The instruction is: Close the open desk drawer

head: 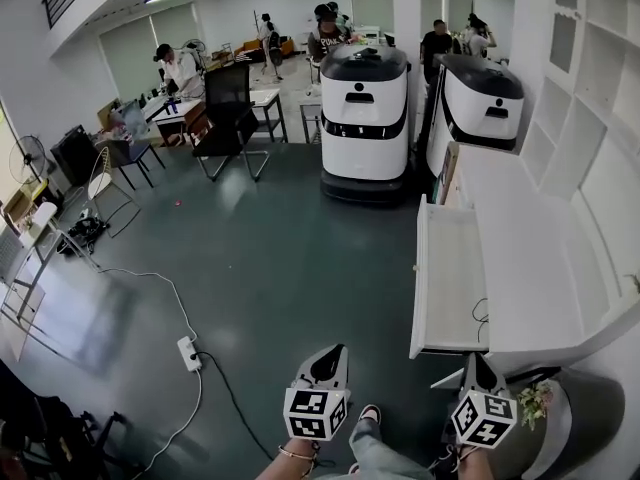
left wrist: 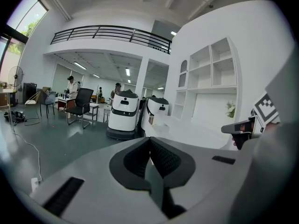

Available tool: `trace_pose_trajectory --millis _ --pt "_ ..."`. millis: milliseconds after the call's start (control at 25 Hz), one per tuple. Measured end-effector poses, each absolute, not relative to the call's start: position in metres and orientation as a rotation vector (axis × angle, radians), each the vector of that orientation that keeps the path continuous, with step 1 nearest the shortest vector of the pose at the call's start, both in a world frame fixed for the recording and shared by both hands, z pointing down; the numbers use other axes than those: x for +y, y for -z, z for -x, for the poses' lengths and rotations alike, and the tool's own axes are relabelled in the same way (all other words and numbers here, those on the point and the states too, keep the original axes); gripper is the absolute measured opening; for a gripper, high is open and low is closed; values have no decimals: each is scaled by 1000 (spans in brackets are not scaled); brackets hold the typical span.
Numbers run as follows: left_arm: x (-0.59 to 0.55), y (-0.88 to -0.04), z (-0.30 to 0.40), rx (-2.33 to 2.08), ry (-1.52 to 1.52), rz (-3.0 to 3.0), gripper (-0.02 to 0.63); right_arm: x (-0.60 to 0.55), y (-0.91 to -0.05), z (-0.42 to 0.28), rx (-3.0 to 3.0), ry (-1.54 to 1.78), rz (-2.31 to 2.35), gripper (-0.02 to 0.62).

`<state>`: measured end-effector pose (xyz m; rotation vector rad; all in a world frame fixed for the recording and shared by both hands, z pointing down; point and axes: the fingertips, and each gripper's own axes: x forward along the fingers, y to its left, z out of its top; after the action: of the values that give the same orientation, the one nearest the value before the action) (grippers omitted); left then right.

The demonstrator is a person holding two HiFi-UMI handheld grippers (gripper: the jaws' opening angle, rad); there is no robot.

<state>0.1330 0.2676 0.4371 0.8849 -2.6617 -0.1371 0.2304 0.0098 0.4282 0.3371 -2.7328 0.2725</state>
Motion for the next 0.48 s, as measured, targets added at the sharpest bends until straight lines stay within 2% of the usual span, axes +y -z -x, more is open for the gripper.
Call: trace_pose_trajectory --millis 480 --pt "213 -445 -5 -2593 121 -993 18 -34 -439 -125 -2679 -259 -387 6"
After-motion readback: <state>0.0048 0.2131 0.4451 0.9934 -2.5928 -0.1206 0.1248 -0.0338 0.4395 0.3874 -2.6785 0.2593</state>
